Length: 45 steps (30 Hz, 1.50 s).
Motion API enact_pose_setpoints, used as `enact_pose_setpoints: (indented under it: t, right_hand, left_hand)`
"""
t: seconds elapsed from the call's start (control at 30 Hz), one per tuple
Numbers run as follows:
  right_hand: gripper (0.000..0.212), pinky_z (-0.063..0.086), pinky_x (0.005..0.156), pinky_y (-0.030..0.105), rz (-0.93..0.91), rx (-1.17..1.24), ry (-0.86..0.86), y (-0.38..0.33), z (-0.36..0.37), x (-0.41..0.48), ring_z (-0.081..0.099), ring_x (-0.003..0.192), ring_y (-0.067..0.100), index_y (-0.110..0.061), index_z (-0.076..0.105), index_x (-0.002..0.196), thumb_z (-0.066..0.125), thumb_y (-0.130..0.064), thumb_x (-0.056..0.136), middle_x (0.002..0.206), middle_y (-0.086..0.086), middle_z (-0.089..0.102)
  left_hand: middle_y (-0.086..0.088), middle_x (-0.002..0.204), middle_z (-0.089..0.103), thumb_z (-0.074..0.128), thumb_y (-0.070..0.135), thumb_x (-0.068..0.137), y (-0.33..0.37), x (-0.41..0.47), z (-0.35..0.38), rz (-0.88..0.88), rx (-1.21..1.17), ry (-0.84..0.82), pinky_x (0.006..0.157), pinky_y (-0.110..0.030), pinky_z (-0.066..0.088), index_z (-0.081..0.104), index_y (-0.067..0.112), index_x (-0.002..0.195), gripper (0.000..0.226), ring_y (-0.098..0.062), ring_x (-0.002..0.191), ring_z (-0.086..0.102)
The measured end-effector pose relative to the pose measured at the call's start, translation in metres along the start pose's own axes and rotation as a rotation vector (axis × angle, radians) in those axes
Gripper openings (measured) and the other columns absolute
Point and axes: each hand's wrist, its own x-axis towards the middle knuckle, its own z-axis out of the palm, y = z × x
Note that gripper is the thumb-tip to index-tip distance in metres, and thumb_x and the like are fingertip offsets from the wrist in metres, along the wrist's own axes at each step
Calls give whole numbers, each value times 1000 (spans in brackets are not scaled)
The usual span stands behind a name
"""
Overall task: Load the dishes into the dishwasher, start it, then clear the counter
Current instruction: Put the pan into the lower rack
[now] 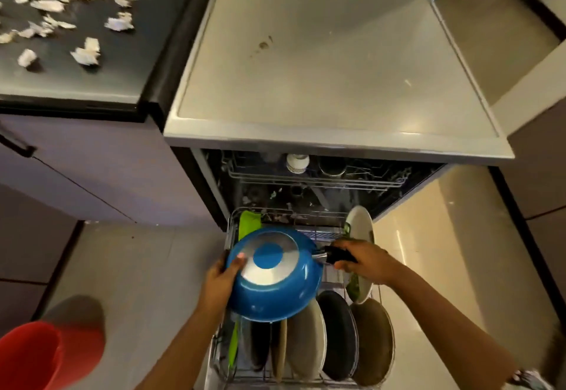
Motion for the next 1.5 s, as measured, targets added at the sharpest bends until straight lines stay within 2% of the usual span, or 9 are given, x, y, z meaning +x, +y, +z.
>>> enact_pose_setpoints:
  t: [0.17, 0.27, 0.4, 0.6, 0.8, 1.0, 1.07, 1.27, 1.5]
  right_hand:
    - [53, 35, 107, 31, -87, -86, -30, 62, -5, 84, 46, 126, 23, -20, 41, 140, 60, -17, 90, 140, 5, 47]
    - [55, 30, 106, 28, -119, -252, -13, 86, 0, 126, 44, 128, 23, -19, 40, 141, 61, -18, 90, 143, 6, 45]
    - [56, 32, 105, 31, -101, -385, -24, 103, 14, 171, 43, 128, 25, -21, 38, 141, 59, -15, 89, 142, 6, 44]
    - [53, 45, 89, 30, -106, -513, -10, 121, 52, 205, 58, 106, 25, -22, 40, 135, 60, -12, 87, 115, 9, 58]
    - [49, 44, 95, 38, 18, -414, 34, 130, 86, 222, 55, 112, 30, -18, 40, 136, 55, -12, 90, 124, 13, 57]
    - [53, 43, 83, 26, 288, 57, 153, 143, 118, 249, 58, 105, 28, -8, 58, 118, 44, -51, 90, 115, 10, 62]
    - [57, 42, 94, 31, 330, 70, 130, 145, 129, 255, 56, 110, 27, -14, 54, 124, 38, -57, 89, 126, 8, 58]
    - [45, 38, 79, 24, 348, 190, 170, 151, 149, 258, 56, 112, 29, -9, 60, 119, 43, -43, 95, 125, 12, 60]
    - [34, 49, 89, 37, 308, 306, 220, 154, 165, 278, 63, 98, 23, -24, 61, 103, 38, -47, 94, 113, 4, 67]
  left_hand:
    - [0, 94, 64, 67, 6, 85, -30, 74, 49, 111, 126, -102, 60, -9, 49, 56, 10, 109, 27, -1, 79, 66]
    - [-15, 109, 66, 78, 19, 74, -55, 121, 67, 104, 121, -130, 73, -20, 55, 54, 0, 118, 54, -24, 96, 65]
    - [-12, 112, 66, 82, 50, 48, -96, 174, 79, 39, 169, -121, 83, -37, 55, 54, 6, 120, 89, -26, 100, 65]
    - [-9, 120, 62, 86, 51, 37, -143, 205, 88, -28, 133, -106, 91, -52, 51, 50, 16, 121, 98, -28, 109, 60]
    - [-10, 133, 55, 88, 32, 60, -169, 210, 96, -23, 204, -56, 97, -49, 48, 35, 13, 143, 101, -27, 118, 55]
    - [-11, 133, 54, 88, 23, 61, -192, 224, 110, -51, 261, 22, 97, -51, 47, 36, 13, 142, 96, -31, 120, 52]
    - [-10, 130, 56, 86, 38, 47, -207, 233, 112, -61, 269, 52, 96, -51, 48, 40, 15, 139, 105, -30, 118, 54]
    - [-10, 131, 57, 77, 55, 34, -235, 240, 114, -113, 290, 93, 96, -51, 48, 40, 15, 139, 119, -31, 118, 54]
    - [-20, 141, 38, 80, 27, 72, -220, 235, 129, -137, 540, 96, 100, -51, 43, 21, 15, 149, 98, -40, 125, 44]
